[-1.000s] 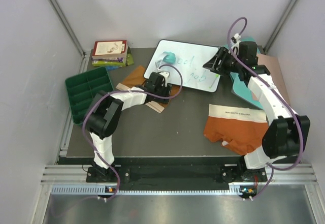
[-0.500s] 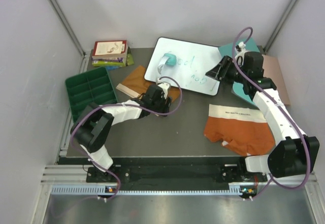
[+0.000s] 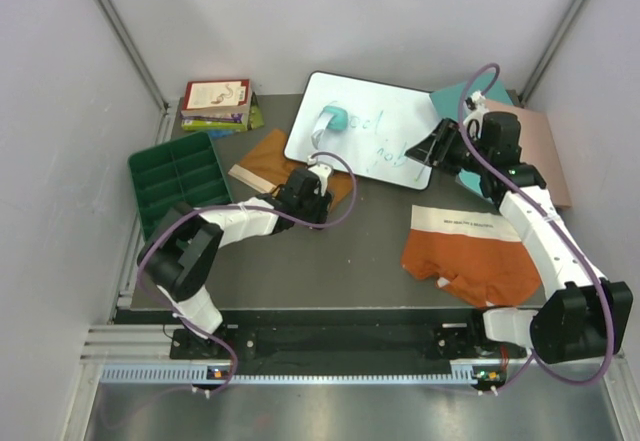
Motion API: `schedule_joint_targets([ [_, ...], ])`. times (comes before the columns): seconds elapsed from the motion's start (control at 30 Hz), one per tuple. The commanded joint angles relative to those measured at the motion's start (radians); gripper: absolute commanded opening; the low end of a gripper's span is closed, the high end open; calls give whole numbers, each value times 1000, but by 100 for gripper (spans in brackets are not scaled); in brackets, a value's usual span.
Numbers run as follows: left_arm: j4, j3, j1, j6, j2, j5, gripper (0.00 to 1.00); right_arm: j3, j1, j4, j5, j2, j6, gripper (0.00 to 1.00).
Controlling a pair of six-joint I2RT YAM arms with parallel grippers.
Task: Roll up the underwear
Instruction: Move the underwear to the center of the board.
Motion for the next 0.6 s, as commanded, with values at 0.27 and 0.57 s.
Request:
schedule_joint_targets([
  [0.27,-53,10,1,-8,62,-22,49,-32,1,68,-15,-67,-16,56],
  [0.57,-79,-7,-65,-1,47,3,0,-49,2,50,-15,-78,-39,56],
])
